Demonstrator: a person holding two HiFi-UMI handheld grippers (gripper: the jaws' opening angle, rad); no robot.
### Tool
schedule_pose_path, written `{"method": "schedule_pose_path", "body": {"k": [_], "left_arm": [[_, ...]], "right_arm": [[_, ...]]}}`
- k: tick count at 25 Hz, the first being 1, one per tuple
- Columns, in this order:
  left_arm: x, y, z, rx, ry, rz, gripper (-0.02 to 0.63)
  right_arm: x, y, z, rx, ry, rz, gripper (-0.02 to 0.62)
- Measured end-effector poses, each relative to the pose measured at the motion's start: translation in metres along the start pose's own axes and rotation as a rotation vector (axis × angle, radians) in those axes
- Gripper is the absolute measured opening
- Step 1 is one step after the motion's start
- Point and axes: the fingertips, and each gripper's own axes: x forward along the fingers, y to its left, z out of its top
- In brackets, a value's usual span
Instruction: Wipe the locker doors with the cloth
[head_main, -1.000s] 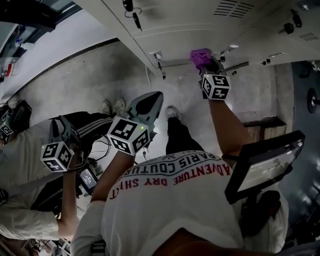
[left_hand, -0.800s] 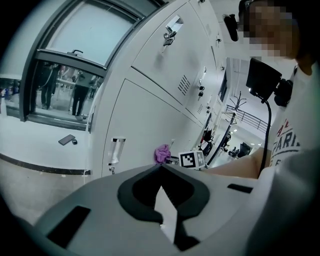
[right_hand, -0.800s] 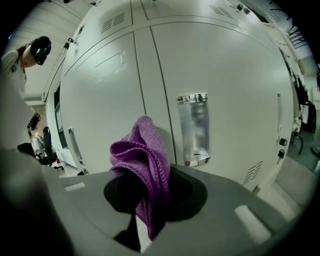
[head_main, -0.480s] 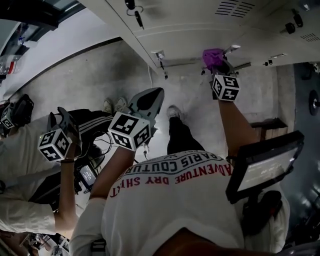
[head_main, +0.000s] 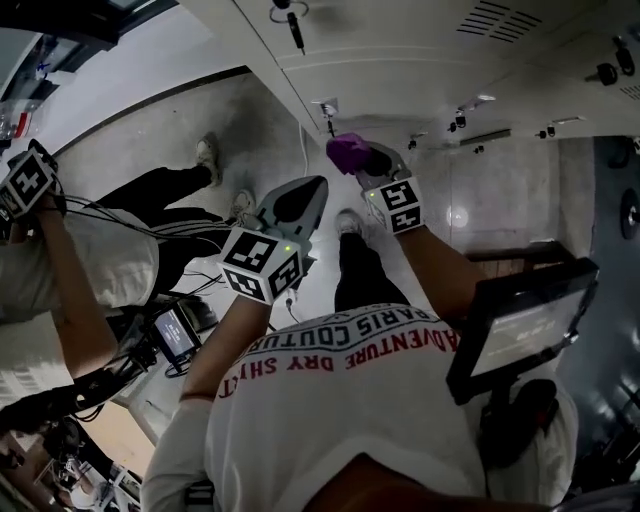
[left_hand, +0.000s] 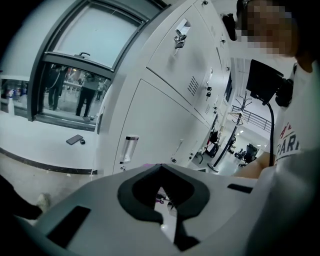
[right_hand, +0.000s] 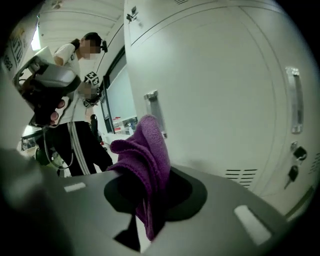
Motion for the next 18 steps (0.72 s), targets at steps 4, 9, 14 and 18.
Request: {"method": "schedule_pose_path", "body": {"k": [4,9,14,18], "left_arm": [[-0.006,0.011,-0.006,-0.01,0.003,0.022,0.003],[-0.01,0.026,-0.012,-0.024,0.0,0.045,0.002],[-0.011,0.039,-0.016,-0.045,0.0,0.067,0.003],[-0.007,0.047,-0.022,-0.036,-0.007,0.074,0.002]], "right_arm": [[0.032,0.034,-0.005,0.004,0.026,0.056,0.074],[0.069,0.034,-0.019,0.021,0.077,0.033,0.074],[0.089,0.02,-0.031,0.07,0.107,-0.01,0.074],[0.102,0.006,-0.026,0.084,0.084,-0.035,0.074]]}}
